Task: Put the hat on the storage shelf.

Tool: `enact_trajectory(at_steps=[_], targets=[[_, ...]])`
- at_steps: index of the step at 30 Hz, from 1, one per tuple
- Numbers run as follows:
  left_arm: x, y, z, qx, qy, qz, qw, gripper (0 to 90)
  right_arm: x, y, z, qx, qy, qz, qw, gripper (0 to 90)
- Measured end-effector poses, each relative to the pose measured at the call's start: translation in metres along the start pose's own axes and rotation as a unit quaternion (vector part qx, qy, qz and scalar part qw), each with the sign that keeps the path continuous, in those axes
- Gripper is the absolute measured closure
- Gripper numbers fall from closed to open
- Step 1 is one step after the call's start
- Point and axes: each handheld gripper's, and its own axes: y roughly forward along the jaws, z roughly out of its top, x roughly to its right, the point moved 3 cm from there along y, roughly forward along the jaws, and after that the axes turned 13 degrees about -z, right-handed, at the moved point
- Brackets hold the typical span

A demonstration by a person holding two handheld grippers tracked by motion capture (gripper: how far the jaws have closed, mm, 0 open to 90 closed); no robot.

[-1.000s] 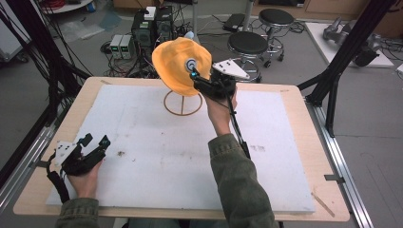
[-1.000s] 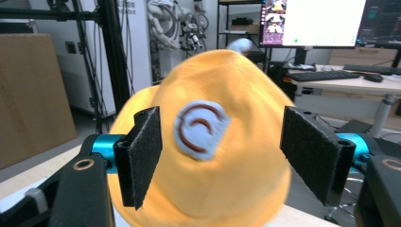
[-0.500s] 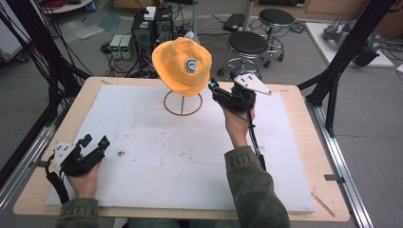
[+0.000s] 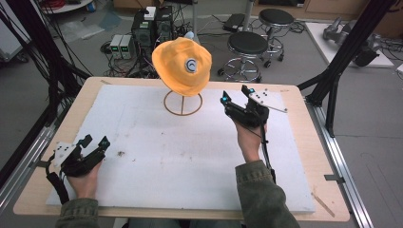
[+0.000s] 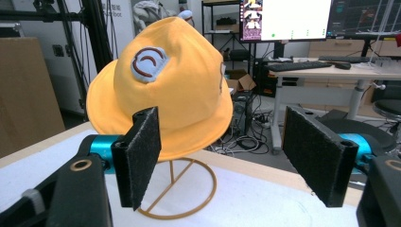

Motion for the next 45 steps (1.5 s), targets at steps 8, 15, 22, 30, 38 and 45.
enact_trajectory(at_steps=[8, 15, 22, 30, 38, 45], targets=[[-0.002, -0.003, 0.0, 0.005, -0.01, 0.003, 0.9999, 34.5, 0.015, -0.017, -0.011, -0.017, 0.011, -0.008, 0.9998, 26.3], [-0.002, -0.003, 0.0, 0.006, -0.011, 0.002, 0.9999, 34.5, 0.03, -0.032, -0.022, -0.024, 0.022, -0.022, 0.9992, 25.1], [-0.002, -0.005, 0.0, 0.005, -0.012, 0.003, 0.9999, 34.5, 0.04, -0.051, -0.033, -0.035, 0.025, -0.032, 0.9986, 24.0], [-0.003, -0.005, 0.0, 0.004, -0.013, 0.005, 0.9999, 34.4, 0.042, -0.068, -0.037, -0.035, 0.007, -0.04, 0.9985, 23.5], [-0.002, -0.006, 0.0, 0.005, -0.013, 0.005, 0.9999, 34.4, 0.051, -0.084, -0.056, -0.051, 0.003, -0.061, 0.9968, 23.4], [-0.002, -0.006, 0.0, 0.007, -0.014, 0.005, 0.9999, 34.4, 0.061, -0.096, -0.071, -0.065, -0.001, -0.074, 0.9951, 23.3]])
